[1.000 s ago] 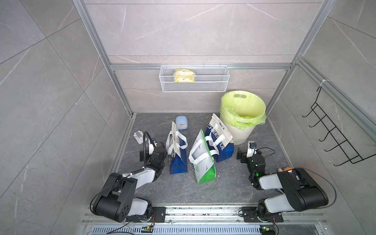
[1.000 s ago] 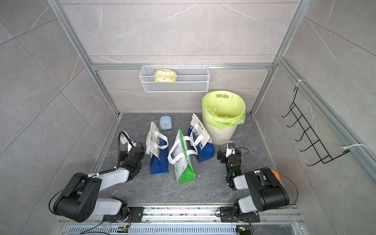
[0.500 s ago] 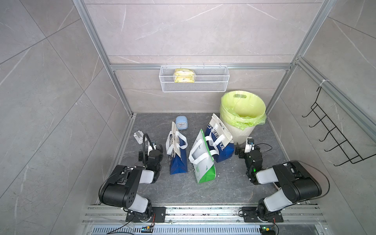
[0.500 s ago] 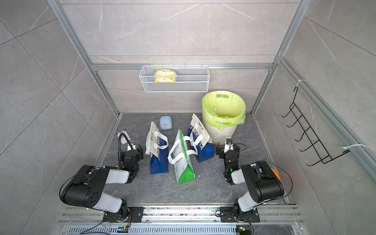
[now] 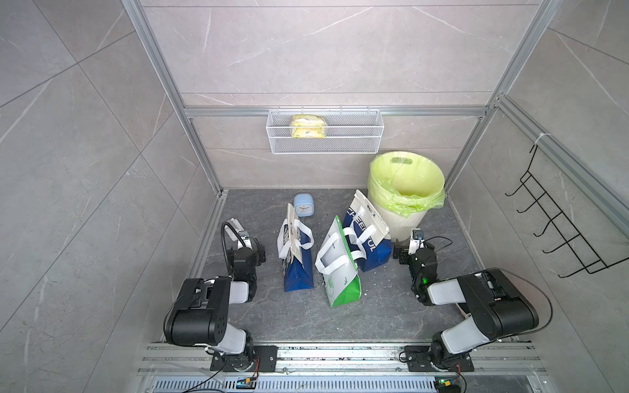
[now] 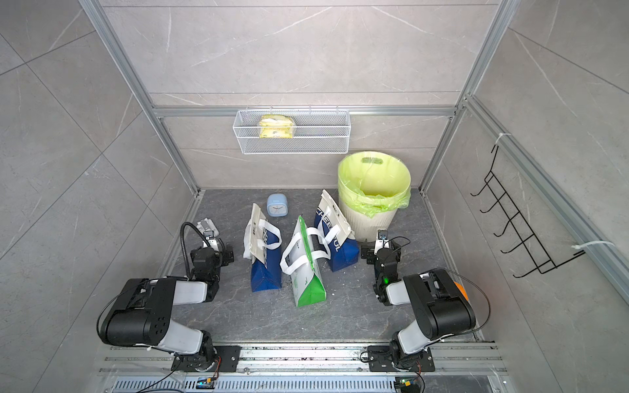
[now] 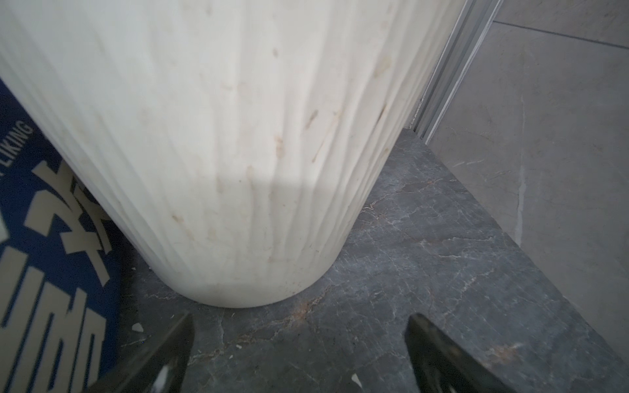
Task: Shred takeout receipts and throw away
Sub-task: Reset both arms
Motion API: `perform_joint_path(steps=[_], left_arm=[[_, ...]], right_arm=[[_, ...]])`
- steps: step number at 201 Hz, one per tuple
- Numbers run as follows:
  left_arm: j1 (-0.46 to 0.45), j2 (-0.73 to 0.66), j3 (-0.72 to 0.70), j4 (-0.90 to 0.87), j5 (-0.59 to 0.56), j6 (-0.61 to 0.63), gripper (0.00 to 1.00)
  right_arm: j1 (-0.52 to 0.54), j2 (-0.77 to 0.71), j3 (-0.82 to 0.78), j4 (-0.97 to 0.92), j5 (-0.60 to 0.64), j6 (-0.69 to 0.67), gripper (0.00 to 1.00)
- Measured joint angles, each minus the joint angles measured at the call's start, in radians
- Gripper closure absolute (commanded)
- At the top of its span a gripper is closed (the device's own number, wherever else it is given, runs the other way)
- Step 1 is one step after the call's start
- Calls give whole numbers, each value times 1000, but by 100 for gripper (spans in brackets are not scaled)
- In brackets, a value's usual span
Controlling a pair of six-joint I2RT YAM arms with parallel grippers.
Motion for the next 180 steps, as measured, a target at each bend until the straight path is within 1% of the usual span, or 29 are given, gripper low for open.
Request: perform_joint_path(steps=[34, 180], left_arm=[[18, 6, 2, -11, 66, -26, 0], [19, 6, 2, -14, 74, -41, 0]], right_arm=[[0, 0, 0, -3, 0, 0, 0], [0, 0, 0, -7, 3, 0, 0]])
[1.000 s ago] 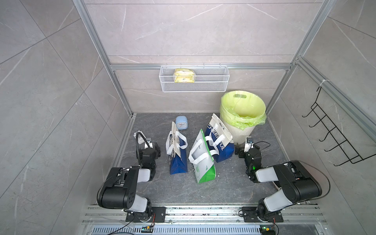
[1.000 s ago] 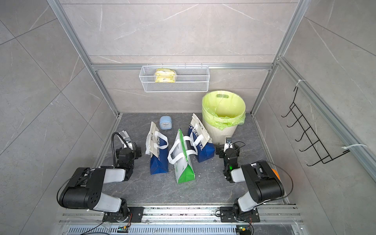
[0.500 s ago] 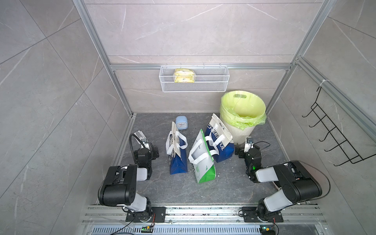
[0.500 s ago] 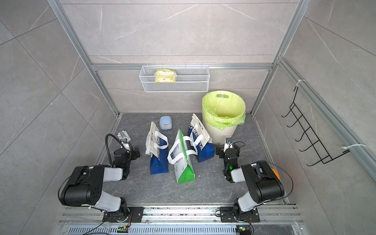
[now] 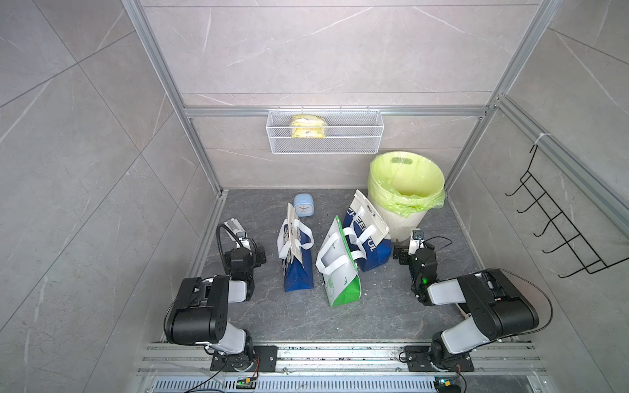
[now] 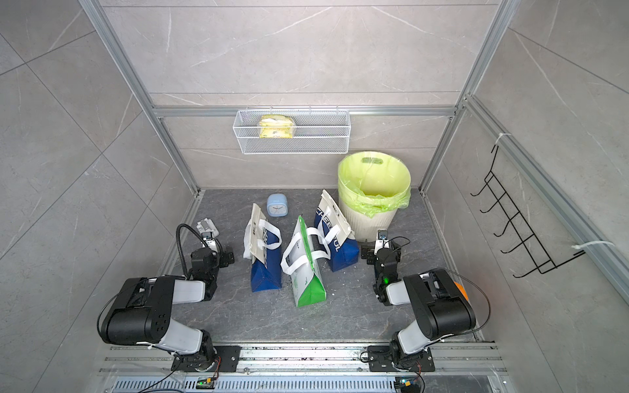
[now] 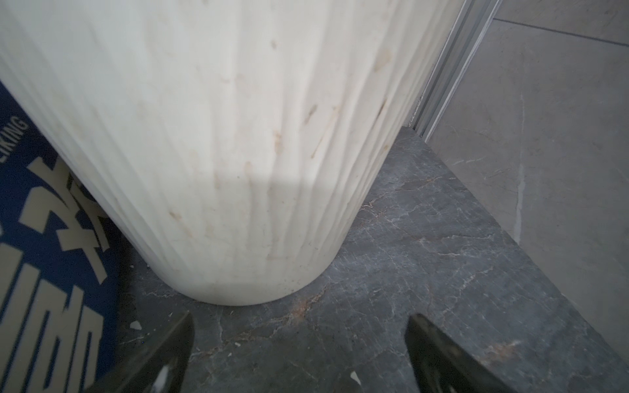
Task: Shred takeout receipts and throw away
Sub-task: Reset both arms
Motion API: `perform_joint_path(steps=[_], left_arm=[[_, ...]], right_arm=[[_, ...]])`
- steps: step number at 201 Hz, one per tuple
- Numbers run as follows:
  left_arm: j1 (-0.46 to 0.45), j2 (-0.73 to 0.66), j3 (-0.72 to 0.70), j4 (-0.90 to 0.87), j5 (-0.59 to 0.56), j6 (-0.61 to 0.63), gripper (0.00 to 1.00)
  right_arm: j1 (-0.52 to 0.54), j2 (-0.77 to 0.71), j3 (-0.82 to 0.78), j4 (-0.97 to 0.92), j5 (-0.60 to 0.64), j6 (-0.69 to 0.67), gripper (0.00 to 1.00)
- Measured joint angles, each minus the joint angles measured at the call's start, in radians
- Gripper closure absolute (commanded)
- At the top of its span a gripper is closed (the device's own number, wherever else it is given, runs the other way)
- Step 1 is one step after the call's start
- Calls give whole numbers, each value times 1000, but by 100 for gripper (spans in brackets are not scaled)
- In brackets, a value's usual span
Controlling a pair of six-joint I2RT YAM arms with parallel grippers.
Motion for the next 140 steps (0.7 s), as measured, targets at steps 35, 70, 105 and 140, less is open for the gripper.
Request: perform_joint_path(steps=[35, 70, 105, 140], left_arm=[[0, 0, 0, 0, 0, 0, 0], [0, 0, 0, 0, 0, 0, 0], [0, 0, 0, 0, 0, 0, 0], [0, 0, 0, 0, 0, 0, 0]], right_arm=[[0, -1, 0, 0, 0, 0, 0], [0, -142, -35, -47, -13, -1, 0], [0, -246, -38, -49, -19, -1, 0], [0, -169, -26, -65, -37, -5, 0]])
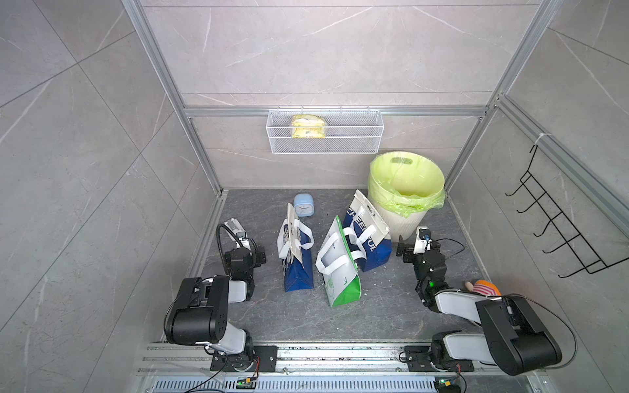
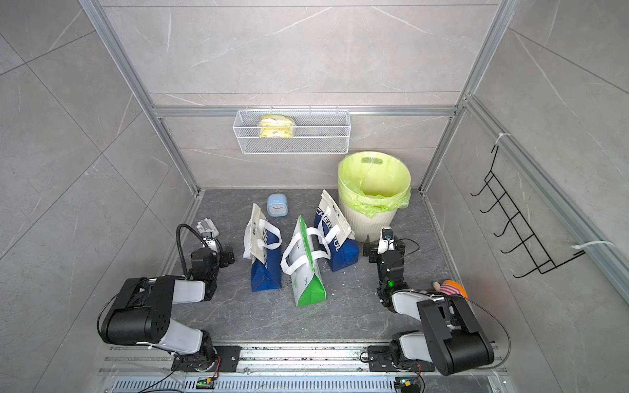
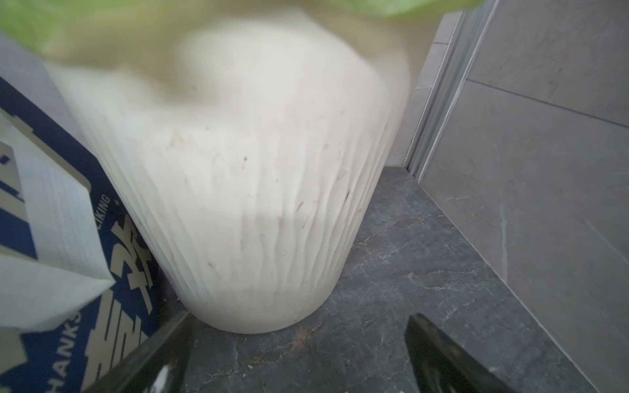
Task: Shred takeout receipts and throw away
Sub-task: Reset both arms
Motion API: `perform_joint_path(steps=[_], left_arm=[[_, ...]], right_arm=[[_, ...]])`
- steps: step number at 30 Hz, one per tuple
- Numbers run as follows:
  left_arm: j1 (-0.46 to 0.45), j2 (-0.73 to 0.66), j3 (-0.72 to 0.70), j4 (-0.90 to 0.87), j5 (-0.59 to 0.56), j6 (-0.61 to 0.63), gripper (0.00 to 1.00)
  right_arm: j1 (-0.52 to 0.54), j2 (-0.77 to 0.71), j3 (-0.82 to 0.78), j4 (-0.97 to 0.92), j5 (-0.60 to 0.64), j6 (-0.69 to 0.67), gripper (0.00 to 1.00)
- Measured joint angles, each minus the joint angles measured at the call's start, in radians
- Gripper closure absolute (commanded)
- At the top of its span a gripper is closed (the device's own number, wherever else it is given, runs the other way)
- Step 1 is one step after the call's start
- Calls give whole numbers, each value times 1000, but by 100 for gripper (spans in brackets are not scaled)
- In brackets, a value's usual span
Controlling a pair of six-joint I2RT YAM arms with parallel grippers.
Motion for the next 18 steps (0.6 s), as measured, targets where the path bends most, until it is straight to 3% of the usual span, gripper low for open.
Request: perform_joint_path(steps=[5, 18], left_arm=[[0, 0, 0, 0, 0, 0, 0], [0, 0, 0, -1, 0, 0, 0]], right_arm=[[-13, 133, 24, -6, 4, 13, 0], [-33, 137, 39, -10, -17, 23, 0]])
